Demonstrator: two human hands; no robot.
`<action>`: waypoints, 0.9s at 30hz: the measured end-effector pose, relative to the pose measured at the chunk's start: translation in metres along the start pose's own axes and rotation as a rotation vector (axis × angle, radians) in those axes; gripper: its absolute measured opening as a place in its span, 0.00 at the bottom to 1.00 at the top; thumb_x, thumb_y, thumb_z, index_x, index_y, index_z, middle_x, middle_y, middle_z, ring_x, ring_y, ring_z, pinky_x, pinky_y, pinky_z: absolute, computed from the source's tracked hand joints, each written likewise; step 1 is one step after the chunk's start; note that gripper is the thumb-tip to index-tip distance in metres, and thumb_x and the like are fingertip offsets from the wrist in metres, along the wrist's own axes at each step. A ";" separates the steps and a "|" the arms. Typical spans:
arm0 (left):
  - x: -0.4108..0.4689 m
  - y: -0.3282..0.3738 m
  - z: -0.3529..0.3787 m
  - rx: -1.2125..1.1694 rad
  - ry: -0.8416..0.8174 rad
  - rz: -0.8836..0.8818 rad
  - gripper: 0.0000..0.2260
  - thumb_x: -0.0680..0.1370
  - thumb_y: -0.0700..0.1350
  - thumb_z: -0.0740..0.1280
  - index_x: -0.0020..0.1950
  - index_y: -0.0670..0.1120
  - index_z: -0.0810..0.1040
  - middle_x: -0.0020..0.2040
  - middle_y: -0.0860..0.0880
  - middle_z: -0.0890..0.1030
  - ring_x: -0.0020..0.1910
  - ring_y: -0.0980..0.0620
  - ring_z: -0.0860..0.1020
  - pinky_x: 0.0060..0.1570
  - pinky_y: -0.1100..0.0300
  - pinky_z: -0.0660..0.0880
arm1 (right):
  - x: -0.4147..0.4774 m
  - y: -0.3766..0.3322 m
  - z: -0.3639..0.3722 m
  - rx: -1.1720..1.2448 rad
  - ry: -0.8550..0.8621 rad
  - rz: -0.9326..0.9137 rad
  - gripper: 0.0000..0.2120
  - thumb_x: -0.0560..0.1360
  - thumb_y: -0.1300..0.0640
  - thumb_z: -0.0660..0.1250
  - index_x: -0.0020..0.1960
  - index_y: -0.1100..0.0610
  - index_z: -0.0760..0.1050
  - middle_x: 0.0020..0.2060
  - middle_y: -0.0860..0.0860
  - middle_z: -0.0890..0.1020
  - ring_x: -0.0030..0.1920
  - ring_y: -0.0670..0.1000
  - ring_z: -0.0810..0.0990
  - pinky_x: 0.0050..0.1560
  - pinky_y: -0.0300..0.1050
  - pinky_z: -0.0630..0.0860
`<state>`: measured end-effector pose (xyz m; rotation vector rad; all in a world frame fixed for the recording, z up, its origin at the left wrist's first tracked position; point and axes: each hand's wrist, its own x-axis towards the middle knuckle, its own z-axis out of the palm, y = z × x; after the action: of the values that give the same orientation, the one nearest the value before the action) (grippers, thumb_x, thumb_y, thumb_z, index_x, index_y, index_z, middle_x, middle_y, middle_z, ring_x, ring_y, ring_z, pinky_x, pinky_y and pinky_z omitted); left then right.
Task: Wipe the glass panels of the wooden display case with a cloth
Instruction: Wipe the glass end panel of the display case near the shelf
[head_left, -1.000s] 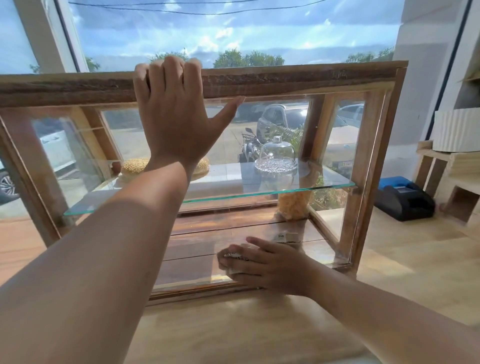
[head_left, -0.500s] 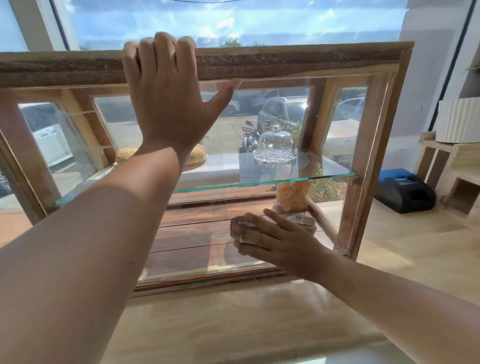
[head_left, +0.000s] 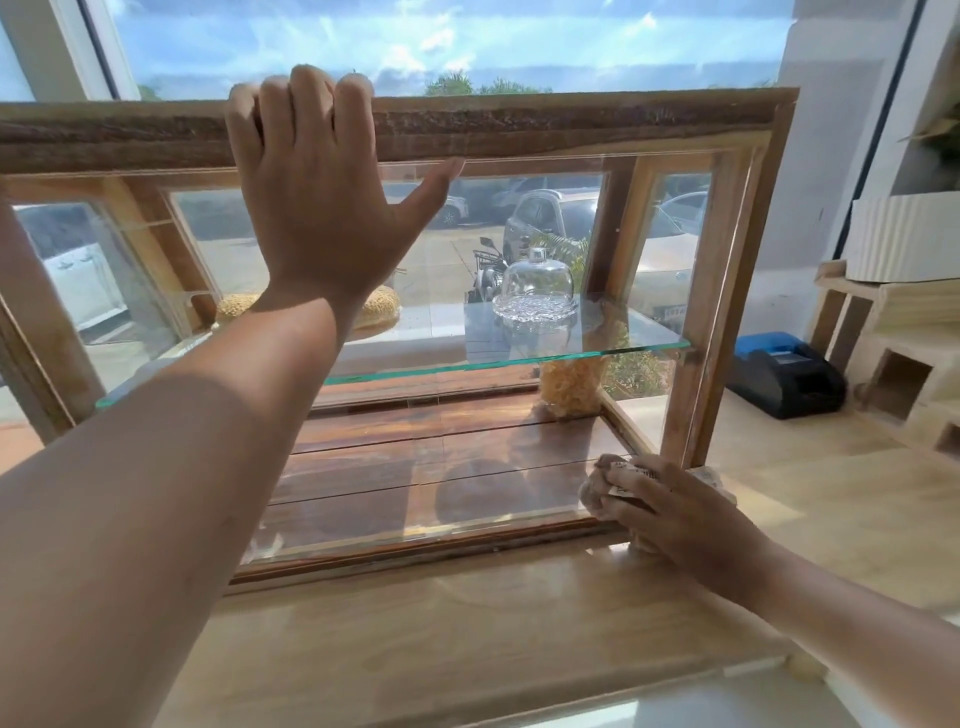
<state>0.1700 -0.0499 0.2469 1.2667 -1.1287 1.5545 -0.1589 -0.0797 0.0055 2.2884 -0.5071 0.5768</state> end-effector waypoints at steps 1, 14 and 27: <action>0.000 0.000 -0.001 0.000 -0.002 0.000 0.34 0.80 0.70 0.53 0.56 0.39 0.75 0.52 0.39 0.77 0.52 0.39 0.75 0.61 0.43 0.67 | 0.003 -0.005 -0.001 0.043 0.012 0.080 0.24 0.61 0.64 0.81 0.56 0.56 0.81 0.57 0.56 0.78 0.56 0.57 0.75 0.52 0.52 0.81; 0.000 0.000 0.000 0.012 -0.038 0.004 0.34 0.80 0.70 0.52 0.57 0.39 0.74 0.53 0.39 0.76 0.53 0.40 0.74 0.63 0.46 0.62 | 0.092 -0.134 0.043 0.282 0.057 0.404 0.10 0.69 0.63 0.71 0.51 0.56 0.81 0.47 0.52 0.80 0.48 0.54 0.78 0.41 0.46 0.81; 0.001 0.001 -0.001 0.017 -0.026 0.018 0.33 0.80 0.70 0.53 0.56 0.39 0.74 0.52 0.39 0.77 0.51 0.40 0.74 0.59 0.45 0.66 | 0.054 -0.095 0.013 0.184 -0.102 0.512 0.18 0.62 0.61 0.81 0.49 0.53 0.81 0.45 0.52 0.75 0.42 0.54 0.78 0.26 0.46 0.78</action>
<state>0.1688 -0.0489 0.2472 1.2952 -1.1484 1.5685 -0.0628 -0.0362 -0.0253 2.3710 -1.1498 0.7787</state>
